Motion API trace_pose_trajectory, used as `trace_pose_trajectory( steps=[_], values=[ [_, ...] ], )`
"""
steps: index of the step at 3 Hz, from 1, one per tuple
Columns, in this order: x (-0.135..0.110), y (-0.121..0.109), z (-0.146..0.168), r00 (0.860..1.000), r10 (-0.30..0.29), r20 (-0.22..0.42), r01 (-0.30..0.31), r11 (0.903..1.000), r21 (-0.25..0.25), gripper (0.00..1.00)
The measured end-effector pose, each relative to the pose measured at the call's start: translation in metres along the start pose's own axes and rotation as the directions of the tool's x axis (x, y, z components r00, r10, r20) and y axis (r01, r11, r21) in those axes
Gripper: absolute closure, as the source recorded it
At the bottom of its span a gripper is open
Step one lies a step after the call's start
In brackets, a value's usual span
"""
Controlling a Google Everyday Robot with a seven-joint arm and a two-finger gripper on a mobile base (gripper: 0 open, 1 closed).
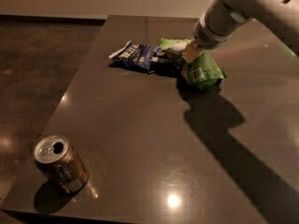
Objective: Move green rice chip bag near blue chip bag
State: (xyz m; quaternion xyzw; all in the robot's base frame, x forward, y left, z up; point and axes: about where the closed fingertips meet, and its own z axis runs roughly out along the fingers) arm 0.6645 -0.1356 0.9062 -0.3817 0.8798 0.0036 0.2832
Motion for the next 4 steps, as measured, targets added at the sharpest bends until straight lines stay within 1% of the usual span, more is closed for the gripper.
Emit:
trace_pose_trajectory(
  steps=[1,2,3,4],
  values=[
    [-0.0074,0.0034,0.0062,0.999,-0.018,0.027,0.018,0.9998,-0.009,0.33],
    [-0.0072,0.0043,0.0075,1.000,-0.018,0.025,0.019,0.9998,-0.011,0.10],
    [-0.0072,0.0052,0.0089,1.000,-0.020,0.023,0.020,0.9997,-0.013,0.00],
    [-0.0072,0.0052,0.0090,1.000,-0.020,0.023,0.020,0.9997,-0.013,0.00]
  ],
)
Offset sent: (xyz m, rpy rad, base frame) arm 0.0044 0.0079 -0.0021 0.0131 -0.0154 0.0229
